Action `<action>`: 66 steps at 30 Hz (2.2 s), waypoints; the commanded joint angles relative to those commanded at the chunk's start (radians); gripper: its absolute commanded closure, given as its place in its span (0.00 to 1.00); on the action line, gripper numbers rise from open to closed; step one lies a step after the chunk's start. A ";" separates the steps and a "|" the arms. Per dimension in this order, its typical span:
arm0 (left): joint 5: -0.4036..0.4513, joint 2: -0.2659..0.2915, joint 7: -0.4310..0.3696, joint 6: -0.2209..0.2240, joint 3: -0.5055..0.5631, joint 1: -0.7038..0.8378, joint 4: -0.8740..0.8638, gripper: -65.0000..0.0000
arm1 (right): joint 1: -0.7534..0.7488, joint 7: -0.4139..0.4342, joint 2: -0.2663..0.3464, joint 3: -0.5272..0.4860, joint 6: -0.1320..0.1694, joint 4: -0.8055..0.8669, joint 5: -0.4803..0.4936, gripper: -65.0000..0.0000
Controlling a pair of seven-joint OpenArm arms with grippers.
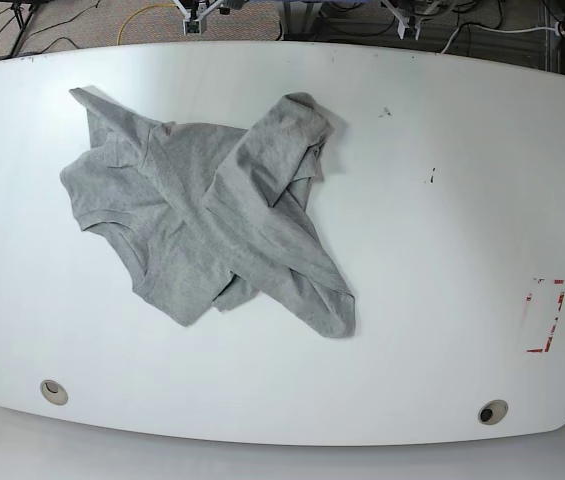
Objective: Layout the t-shirt on the table in an organized manner, then fold the t-shirt properly
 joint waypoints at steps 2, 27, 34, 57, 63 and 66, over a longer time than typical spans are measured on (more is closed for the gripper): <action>0.001 -0.002 -0.001 0.001 0.001 -0.005 0.001 0.81 | -0.002 0.002 0.000 -0.001 -0.001 0.001 -0.002 0.63; -0.007 -0.005 -0.008 0.004 -0.001 0.000 0.002 0.81 | 0.029 -0.007 -0.002 -0.004 -0.004 -0.012 0.001 0.64; -0.007 -0.005 -0.008 0.004 -0.003 0.001 0.002 0.81 | 0.019 0.002 -0.002 -0.004 -0.004 -0.007 0.001 0.64; -0.010 -0.023 -0.010 0.003 -0.006 0.371 0.605 0.81 | -0.307 0.021 -0.036 -0.002 -0.007 0.456 0.010 0.64; -0.010 -0.025 -0.010 0.003 -0.061 0.480 0.763 0.81 | -0.420 0.021 -0.065 -0.002 -0.007 0.617 0.010 0.64; -0.010 -0.023 -0.010 0.001 -0.106 0.532 0.846 0.81 | -0.483 0.019 -0.068 -0.002 -0.007 0.700 0.010 0.64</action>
